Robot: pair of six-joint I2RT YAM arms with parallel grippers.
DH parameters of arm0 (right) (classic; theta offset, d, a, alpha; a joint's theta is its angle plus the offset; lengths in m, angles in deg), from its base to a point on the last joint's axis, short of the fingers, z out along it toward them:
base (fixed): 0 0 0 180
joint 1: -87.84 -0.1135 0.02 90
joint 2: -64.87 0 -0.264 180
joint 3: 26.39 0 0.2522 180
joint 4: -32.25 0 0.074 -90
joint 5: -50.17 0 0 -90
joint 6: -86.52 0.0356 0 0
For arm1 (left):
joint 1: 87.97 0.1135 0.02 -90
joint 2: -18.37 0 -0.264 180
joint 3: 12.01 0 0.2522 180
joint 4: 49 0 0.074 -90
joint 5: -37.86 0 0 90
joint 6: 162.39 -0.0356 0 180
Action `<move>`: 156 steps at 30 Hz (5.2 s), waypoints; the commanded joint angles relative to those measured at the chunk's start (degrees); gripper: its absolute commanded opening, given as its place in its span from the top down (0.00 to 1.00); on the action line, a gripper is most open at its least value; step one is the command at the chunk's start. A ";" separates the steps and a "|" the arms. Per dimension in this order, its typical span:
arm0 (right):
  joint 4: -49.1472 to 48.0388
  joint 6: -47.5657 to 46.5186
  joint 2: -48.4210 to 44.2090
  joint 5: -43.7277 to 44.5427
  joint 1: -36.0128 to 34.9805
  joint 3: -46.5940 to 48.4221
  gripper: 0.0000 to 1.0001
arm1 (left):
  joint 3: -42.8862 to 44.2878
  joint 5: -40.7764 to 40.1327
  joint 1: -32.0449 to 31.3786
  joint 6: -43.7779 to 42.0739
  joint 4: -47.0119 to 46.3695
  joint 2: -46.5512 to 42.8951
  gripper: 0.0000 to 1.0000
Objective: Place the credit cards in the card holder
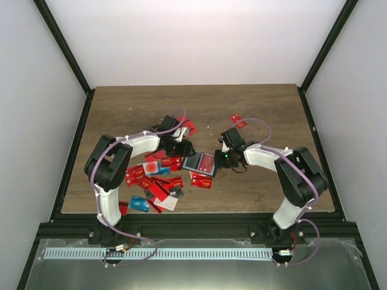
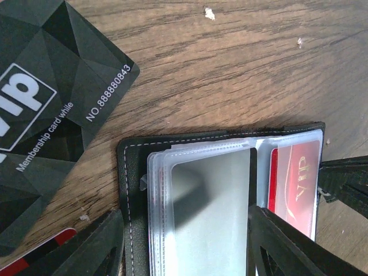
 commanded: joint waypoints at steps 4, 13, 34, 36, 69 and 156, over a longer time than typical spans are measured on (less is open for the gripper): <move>-3.04 0.49 4.05 -3.96 0.23 -0.28 0.99 | -0.14 -1.35 -0.52 -1.24 3.63 1.91 0.36; -4.60 1.01 5.75 -6.01 0.23 0.68 0.99 | -4.46 16.18 -0.91 1.94 -7.19 0.03 0.40; -4.41 1.99 6.78 -6.18 0.23 1.34 0.99 | 0.79 -8.94 -5.47 4.02 5.69 -8.46 0.44; -4.72 2.19 6.69 -7.12 0.23 1.39 0.99 | 1.13 -12.88 -6.14 4.46 6.96 -8.65 0.47; -29.63 17.03 2.73 -27.23 4.69 -10.92 0.99 | 35.76 -63.27 -22.08 14.90 47.13 18.44 0.75; -10.10 16.63 0.99 -11.30 -0.23 3.57 0.99 | 3.10 -16.47 -12.94 2.98 4.63 1.26 0.84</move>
